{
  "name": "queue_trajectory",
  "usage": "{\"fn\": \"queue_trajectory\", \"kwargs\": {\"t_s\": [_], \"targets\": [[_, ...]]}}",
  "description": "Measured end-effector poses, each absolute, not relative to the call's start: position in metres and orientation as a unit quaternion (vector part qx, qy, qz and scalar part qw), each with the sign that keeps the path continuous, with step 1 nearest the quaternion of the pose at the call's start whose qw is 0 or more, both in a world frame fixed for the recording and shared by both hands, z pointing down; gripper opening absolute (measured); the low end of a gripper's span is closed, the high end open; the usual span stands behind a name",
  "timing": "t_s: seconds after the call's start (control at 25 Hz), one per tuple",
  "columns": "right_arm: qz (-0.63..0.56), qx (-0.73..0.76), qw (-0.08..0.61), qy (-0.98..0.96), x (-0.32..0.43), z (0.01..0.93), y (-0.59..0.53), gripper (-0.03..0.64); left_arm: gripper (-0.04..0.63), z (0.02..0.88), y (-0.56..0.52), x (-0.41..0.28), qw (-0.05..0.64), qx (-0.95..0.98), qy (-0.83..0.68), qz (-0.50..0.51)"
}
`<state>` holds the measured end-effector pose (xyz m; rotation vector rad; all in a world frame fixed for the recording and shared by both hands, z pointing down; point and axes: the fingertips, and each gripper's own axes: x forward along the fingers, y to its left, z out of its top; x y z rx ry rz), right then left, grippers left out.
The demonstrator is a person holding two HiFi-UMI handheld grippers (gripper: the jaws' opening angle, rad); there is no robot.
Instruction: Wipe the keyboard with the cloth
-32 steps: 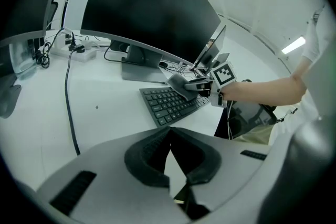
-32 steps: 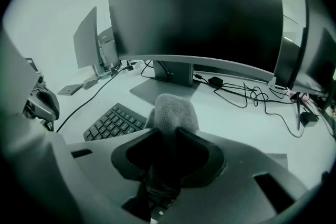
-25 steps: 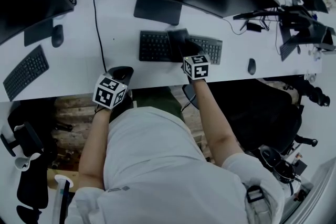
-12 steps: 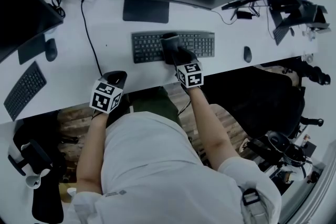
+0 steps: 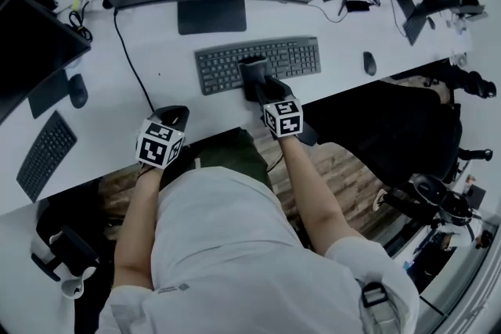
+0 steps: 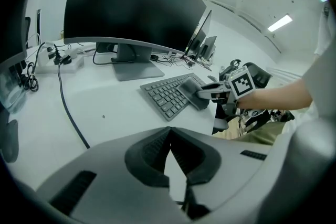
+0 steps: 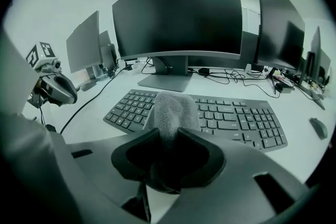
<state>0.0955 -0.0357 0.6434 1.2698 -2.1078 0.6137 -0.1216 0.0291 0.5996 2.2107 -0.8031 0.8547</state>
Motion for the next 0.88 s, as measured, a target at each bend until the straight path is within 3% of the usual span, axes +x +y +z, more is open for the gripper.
{"fn": "queue_trajectory", "kwargs": {"t_s": [0.88], "targets": [[0.227, 0.477, 0.296, -0.796, 0.051, 0.638, -0.063, 0.121, 0.0, 0.595, 0.016, -0.145, 0.303, 0.849, -0.284, 0.326]]}}
